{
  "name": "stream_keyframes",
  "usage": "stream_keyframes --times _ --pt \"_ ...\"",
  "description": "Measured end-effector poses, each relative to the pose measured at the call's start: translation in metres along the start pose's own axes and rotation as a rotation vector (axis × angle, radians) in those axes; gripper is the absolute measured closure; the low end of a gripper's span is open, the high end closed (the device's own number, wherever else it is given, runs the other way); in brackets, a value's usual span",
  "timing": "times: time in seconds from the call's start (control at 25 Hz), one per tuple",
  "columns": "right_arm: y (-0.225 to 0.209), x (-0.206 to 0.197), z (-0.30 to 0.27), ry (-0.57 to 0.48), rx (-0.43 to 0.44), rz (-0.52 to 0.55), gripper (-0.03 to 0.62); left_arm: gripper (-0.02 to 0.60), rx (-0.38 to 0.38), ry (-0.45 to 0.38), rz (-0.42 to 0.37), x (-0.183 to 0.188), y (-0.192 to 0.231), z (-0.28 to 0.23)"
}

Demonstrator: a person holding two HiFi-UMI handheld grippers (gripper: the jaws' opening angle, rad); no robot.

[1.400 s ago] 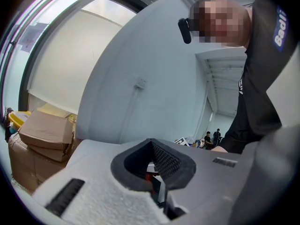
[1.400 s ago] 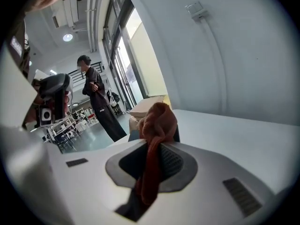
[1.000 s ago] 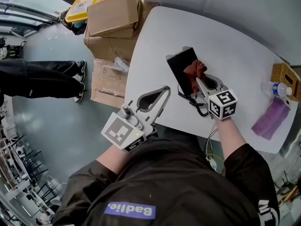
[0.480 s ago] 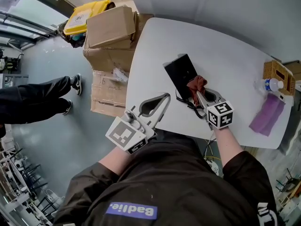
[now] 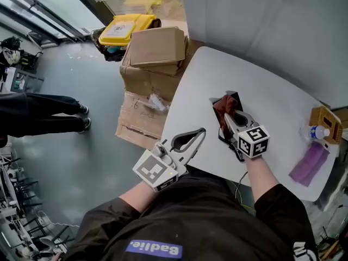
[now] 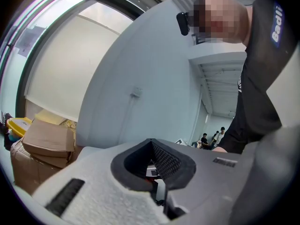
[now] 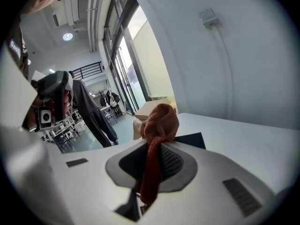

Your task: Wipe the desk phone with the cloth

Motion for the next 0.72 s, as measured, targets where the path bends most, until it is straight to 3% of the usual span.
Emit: stream_keyframes --times 0.32,0.72 --pt "0.001 -0.014 -0.025 0.025 0.032 -0.006 0.545 0.568 0.086 -0.004 0.023 -0.004 0.015 0.023" --pt "0.008 -0.061 0.015 0.07 0.003 -0.021 0.545 0.567 0.035 0.034 0.053 -0.014 -0.002 0.011"
Point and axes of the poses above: the fingertips, and each gripper's own axes: z backward along the fingers, y to its left, x out of its top, the point moved 6 cm from there along z, backward along the fingers, and after that the axes turned 12 degrees about -y, right-handed, at the moved point
